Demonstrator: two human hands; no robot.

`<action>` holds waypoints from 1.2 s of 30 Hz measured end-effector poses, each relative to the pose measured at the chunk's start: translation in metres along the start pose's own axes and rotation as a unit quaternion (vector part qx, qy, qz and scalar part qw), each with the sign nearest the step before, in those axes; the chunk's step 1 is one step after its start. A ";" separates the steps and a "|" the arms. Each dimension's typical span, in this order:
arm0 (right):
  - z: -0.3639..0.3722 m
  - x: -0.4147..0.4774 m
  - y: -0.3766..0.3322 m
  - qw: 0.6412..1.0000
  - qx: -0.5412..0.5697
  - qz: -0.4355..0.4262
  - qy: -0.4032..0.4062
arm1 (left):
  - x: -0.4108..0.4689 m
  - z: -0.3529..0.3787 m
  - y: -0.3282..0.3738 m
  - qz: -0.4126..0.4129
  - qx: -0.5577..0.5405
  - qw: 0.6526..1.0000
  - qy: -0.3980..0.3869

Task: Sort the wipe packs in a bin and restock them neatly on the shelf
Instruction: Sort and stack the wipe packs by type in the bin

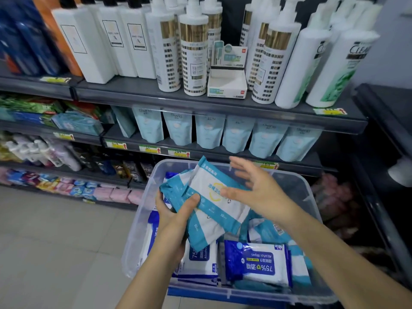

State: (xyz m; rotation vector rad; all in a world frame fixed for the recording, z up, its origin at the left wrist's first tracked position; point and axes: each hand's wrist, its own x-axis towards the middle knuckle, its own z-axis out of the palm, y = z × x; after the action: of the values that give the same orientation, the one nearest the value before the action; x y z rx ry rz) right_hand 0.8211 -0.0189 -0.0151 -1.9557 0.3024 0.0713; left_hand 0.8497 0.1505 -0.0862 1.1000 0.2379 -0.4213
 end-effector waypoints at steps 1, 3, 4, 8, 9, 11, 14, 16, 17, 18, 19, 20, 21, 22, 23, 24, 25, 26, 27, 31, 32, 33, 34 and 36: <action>0.005 0.001 0.001 0.999 -0.016 0.001 -0.037 | -0.001 0.001 -0.001 0.003 0.006 1.000 -0.005; 0.018 0.000 0.006 0.998 -0.020 0.014 -0.065 | -0.001 0.002 -0.002 0.010 0.012 1.000 -0.011; 0.024 -0.002 0.008 0.998 -0.009 0.022 -0.055 | 0.000 0.002 -0.003 0.014 0.013 1.000 -0.011; 0.045 -0.012 0.010 0.999 0.004 0.041 -0.005 | 0.003 -0.002 -0.006 0.036 0.038 0.999 -0.003; 0.050 -0.014 0.010 0.999 -0.006 0.036 -0.001 | 0.003 -0.004 -0.005 0.040 0.042 0.998 -0.010; 0.058 -0.017 0.010 1.000 -0.020 0.018 -0.005 | 0.005 -0.007 -0.004 0.043 0.042 0.998 -0.025; 0.055 -0.011 0.013 0.997 0.040 0.025 -0.064 | 0.008 -0.007 -0.001 0.053 0.044 0.998 -0.010; 0.041 0.001 0.024 0.984 0.114 0.063 -0.120 | 0.012 -0.007 0.000 0.050 0.031 0.998 0.028; 0.031 0.010 0.035 0.982 0.119 0.086 -0.116 | 0.015 -0.007 0.002 0.045 0.018 0.998 0.051; 0.020 0.021 0.049 0.987 0.094 0.099 -0.090 | 0.018 -0.009 0.003 0.040 0.005 0.997 0.070; 0.009 0.031 0.065 0.992 0.036 0.110 -0.053 | 0.021 -0.011 0.006 0.038 -0.003 0.996 0.083; 0.000 0.042 0.082 0.991 -0.035 0.125 -0.025 | 0.024 -0.015 0.008 0.039 -0.006 0.995 0.093; -0.008 0.051 0.098 0.984 -0.103 0.145 -0.015 | 0.026 -0.017 0.010 0.043 -0.007 0.994 0.100; -0.013 0.059 0.112 0.973 -0.162 0.166 -0.018 | 0.028 -0.021 0.012 0.046 -0.007 0.993 0.104; -0.014 0.066 0.124 0.960 -0.208 0.184 -0.034 | 0.029 -0.023 0.012 0.046 -0.004 0.993 0.106; -0.014 0.071 0.134 0.948 -0.242 0.197 -0.053 | 0.030 -0.026 0.012 0.045 0.000 0.993 0.107; -0.012 0.076 0.142 0.939 -0.265 0.206 -0.072 | 0.031 -0.028 0.011 0.046 0.004 0.993 0.109; -0.009 0.080 0.148 0.932 -0.281 0.210 -0.088 | 0.031 -0.030 0.010 0.046 0.009 0.992 0.113; -0.005 0.083 0.152 0.926 -0.299 0.210 -0.100 | 0.031 -0.031 0.008 0.046 0.014 0.992 0.116; 0.005 0.088 0.160 0.901 -0.357 0.211 -0.129 | 0.032 -0.035 0.003 0.040 0.023 0.991 0.129; 0.006 0.088 0.161 0.897 -0.369 0.203 -0.130 | 0.032 -0.036 0.002 0.038 0.024 0.991 0.128; 0.007 0.088 0.162 0.902 -0.374 0.180 -0.121 | 0.032 -0.036 0.002 0.036 0.024 0.991 0.126; 0.008 0.089 0.163 0.909 -0.375 0.142 -0.110 | 0.031 -0.036 0.002 0.030 0.024 0.991 0.125; 0.010 0.091 0.163 0.913 -0.386 0.034 -0.129 | 0.030 -0.036 0.002 0.020 0.028 0.992 0.121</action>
State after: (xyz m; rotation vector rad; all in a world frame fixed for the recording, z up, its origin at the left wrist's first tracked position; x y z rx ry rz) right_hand 0.8707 -0.0858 -0.1825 -2.6792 0.1750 0.5659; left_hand 0.8786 0.1773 -0.1120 1.2105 0.4180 -0.2591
